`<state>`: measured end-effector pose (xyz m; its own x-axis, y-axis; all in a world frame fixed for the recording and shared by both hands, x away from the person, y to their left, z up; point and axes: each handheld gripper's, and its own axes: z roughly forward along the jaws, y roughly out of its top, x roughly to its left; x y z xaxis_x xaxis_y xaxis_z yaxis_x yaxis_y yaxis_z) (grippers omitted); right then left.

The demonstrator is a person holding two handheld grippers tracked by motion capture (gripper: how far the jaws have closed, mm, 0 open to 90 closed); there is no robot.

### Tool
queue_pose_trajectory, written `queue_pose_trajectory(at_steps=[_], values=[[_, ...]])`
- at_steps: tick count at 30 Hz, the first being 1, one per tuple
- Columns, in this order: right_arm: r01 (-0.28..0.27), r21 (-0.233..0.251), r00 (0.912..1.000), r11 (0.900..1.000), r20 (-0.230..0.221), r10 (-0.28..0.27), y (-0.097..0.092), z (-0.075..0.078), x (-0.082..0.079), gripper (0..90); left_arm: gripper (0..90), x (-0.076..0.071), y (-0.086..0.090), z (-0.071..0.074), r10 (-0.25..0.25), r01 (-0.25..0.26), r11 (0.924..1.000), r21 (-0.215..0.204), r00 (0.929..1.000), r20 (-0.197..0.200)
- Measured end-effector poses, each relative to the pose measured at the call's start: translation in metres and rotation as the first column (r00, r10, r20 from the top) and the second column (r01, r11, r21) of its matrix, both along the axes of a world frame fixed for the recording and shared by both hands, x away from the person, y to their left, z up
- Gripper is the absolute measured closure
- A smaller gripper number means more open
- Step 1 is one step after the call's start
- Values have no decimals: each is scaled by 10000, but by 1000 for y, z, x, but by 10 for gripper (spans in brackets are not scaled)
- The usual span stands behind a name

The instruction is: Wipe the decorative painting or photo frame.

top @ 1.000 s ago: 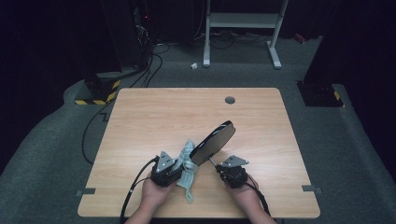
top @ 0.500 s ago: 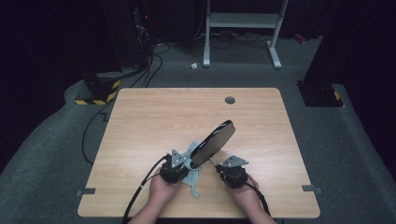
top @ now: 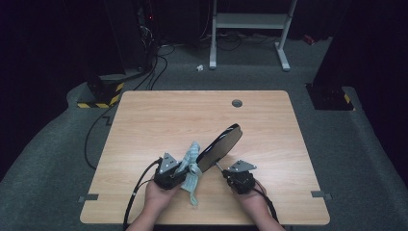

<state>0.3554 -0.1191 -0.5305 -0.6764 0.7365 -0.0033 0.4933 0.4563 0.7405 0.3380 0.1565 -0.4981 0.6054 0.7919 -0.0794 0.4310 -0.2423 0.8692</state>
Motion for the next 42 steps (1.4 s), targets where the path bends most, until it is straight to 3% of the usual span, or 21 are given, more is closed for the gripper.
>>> queue_pose_trajectory(at_steps=[5,11,17,24,32,39,42], values=[[8,-6,10000,10000,4,-8,0,0,0,877,705,-6,12,11,80,-74,9998,-205,9995,320],[11,-11,10000,10000,14,-11,0,0,0,876,706,-8,32,18,548,-537,9984,-201,9968,576],[7,-9,10000,10000,8,-7,0,0,0,875,705,-5,54,18,1190,-1183,9929,-155,9909,633],[7,1,10000,10000,0,-7,0,0,0,875,705,-2,74,17,1833,-1856,9824,218,9798,801],[-9,3,10000,10000,0,9,0,0,0,875,704,2,95,14,2521,-2576,9645,582,9637,875],[3,10,10000,10000,-10,-3,0,0,0,874,701,8,111,6,3041,-3130,9394,1395,9491,819],[-7,7,10000,10000,-3,7,0,0,0,873,700,11,118,2,3269,-3343,9302,1515,9423,720]])
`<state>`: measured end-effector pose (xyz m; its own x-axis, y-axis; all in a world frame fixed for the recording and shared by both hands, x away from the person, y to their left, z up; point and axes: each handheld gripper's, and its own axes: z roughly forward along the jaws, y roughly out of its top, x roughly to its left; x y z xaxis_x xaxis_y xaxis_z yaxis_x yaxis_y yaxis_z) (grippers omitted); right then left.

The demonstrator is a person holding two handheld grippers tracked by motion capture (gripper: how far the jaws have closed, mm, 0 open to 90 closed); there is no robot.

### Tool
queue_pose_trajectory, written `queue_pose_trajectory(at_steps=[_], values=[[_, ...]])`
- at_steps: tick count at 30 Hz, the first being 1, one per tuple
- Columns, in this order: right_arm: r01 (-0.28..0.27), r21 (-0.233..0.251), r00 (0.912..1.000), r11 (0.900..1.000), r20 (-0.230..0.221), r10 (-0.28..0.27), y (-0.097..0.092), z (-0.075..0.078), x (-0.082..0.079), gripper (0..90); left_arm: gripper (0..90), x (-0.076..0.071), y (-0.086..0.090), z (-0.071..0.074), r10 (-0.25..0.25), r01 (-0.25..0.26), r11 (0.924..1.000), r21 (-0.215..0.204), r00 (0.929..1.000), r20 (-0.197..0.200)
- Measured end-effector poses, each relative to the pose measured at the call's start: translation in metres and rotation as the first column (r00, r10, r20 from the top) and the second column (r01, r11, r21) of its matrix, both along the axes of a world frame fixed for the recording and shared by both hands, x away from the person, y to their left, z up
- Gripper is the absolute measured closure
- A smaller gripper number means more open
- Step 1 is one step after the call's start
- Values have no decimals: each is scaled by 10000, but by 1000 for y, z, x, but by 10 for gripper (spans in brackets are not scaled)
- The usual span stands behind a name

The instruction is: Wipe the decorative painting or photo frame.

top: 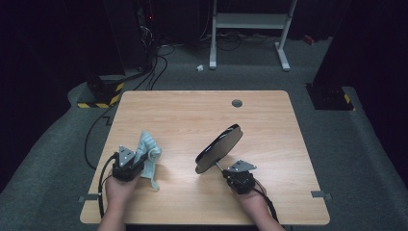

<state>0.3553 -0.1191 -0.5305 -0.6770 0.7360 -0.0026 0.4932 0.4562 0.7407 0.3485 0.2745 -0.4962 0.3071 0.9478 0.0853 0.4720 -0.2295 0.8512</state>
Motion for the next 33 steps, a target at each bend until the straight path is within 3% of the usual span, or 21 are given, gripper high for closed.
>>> queue_pose_trajectory(at_steps=[4,12,21,28,33], values=[[-6,4,10000,10000,-3,6,0,0,0,873,697,7,7,-6,214,-215,9998,-44,9995,-250],[13,-5,10000,10000,6,-13,0,0,0,873,668,19,6,-20,124,-124,9999,9,9960,-882],[16,-13,10000,10000,15,-16,0,0,0,871,524,22,7,-28,211,-231,9996,-137,9916,-1278],[-10,1,10000,10000,-3,10,0,0,0,862,381,16,8,-14,329,-383,9974,-618,9957,-864],[-32,-11,10000,10000,26,32,0,0,0,842,341,8,3,1,1,-41,9931,-1171,9994,-340]])
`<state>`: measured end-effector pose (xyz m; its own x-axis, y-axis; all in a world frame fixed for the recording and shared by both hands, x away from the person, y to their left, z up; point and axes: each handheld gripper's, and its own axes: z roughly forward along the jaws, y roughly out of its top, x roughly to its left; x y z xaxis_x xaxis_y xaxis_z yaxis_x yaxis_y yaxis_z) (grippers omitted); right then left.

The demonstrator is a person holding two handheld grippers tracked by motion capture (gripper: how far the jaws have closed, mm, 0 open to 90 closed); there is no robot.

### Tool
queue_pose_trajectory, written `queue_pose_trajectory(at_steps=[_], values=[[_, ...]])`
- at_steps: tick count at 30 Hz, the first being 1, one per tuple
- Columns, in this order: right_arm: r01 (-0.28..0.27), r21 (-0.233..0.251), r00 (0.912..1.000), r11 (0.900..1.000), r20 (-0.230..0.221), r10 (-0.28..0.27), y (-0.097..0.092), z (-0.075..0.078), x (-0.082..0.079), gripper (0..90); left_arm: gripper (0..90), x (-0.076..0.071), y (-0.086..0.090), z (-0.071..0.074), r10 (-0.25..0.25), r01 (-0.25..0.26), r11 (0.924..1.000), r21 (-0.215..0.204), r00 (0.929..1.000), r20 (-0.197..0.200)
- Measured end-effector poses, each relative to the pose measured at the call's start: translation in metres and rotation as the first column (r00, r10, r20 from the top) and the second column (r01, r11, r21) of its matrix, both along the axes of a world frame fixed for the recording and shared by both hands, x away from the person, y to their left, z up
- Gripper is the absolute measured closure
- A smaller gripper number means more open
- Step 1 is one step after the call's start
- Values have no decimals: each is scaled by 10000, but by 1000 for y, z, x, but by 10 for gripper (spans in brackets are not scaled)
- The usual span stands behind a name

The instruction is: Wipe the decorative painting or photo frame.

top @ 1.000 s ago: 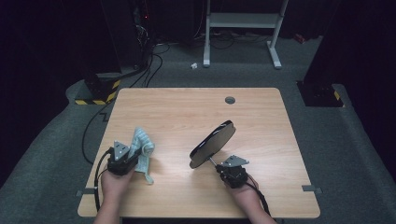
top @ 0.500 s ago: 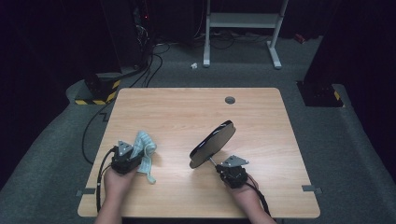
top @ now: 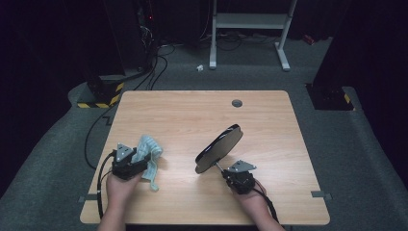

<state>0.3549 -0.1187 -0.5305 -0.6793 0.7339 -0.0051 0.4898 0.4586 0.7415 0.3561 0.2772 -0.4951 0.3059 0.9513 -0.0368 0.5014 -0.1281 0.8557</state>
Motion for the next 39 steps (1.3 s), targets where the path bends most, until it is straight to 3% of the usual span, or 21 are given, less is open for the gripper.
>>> queue_pose_trajectory(at_steps=[5,9,16,19,27,34,36,39], values=[[11,0,10000,10000,0,-11,0,0,0,812,289,-7,-14,10,-564,572,9981,-249,9980,300],[-37,-39,10000,10000,36,38,0,0,0,785,282,-12,-30,12,-1387,1399,9894,-395,9898,324],[-21,-71,10000,10000,54,22,1,0,-1,712,225,-16,-57,3,-2244,2244,9736,-429,9745,39],[14,-37,10000,10000,14,-13,0,0,0,689,212,-17,-71,-4,-2575,2574,9663,-56,9658,-310],[16,-141,10000,9999,60,-15,1,0,-1,593,200,-24,-96,-27,-3083,3174,9461,650,9437,-1204],[-78,-9,9999,10000,-94,78,1,0,0,483,205,-26,-99,-38,-3051,3245,9410,963,9364,-1736],[-98,134,9997,9999,-243,101,1,0,0,444,209,-28,-100,-38,-3008,3220,9399,1140,9383,-1705],[-185,194,9993,9996,-320,192,0,0,0,396,210,-28,-100,-39,-3006,3206,9409,1090,9389,-1674]])
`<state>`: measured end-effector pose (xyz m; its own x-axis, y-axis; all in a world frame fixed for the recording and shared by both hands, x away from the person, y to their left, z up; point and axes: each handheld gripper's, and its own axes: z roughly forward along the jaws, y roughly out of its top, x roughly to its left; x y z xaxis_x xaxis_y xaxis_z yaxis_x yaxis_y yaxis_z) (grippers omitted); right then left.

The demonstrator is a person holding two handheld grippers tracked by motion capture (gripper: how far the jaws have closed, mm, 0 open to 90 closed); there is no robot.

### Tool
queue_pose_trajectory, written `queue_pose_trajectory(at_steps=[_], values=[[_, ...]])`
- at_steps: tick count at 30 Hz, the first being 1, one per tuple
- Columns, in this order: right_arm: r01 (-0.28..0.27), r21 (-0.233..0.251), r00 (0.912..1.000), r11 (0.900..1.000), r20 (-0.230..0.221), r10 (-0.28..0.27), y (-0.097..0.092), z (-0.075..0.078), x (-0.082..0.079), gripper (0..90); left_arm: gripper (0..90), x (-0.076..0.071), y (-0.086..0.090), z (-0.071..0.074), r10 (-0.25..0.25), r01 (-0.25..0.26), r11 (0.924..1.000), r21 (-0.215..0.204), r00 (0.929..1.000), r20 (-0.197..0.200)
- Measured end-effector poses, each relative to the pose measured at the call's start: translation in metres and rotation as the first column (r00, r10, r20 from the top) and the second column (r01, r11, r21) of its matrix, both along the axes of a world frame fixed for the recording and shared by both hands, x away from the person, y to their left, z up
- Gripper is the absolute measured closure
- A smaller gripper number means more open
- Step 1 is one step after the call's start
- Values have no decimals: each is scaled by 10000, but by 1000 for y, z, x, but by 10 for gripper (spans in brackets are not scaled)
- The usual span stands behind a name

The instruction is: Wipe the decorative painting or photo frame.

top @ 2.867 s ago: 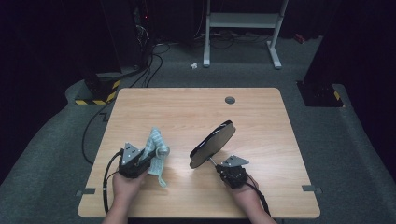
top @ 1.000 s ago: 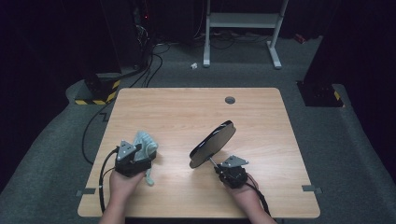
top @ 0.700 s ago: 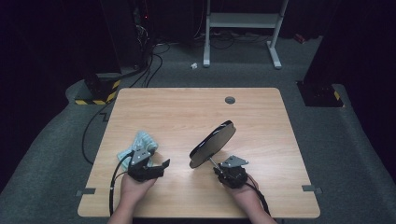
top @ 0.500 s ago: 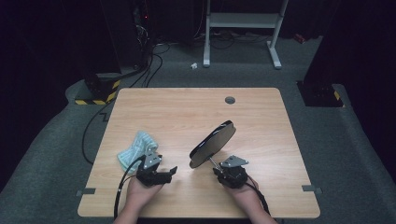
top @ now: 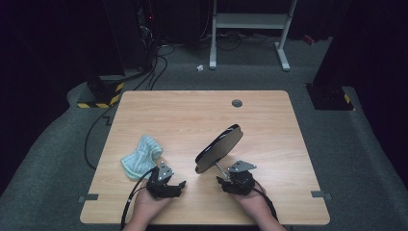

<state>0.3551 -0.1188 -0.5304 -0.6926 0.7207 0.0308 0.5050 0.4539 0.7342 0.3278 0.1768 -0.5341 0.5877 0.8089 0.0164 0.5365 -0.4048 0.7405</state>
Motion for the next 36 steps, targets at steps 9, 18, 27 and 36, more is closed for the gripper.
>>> queue_pose_trajectory(at_steps=[9,18,27,36], values=[[315,-49,9995,9995,23,-315,-8,1,-5,301,173,-1,1,-1,92,-93,9999,-69,9999,-124],[443,-31,9988,9990,193,-442,-19,7,-10,362,174,0,0,-1,77,-78,9999,-79,9999,-112],[737,-251,9972,9970,157,-733,-19,2,-6,539,175,1,0,-1,57,-58,9999,-88,9999,-112],[810,-368,9966,9960,170,-804,-20,2,-4,578,184,0,0,-1,77,-78,9999,-107,9999,-104]])
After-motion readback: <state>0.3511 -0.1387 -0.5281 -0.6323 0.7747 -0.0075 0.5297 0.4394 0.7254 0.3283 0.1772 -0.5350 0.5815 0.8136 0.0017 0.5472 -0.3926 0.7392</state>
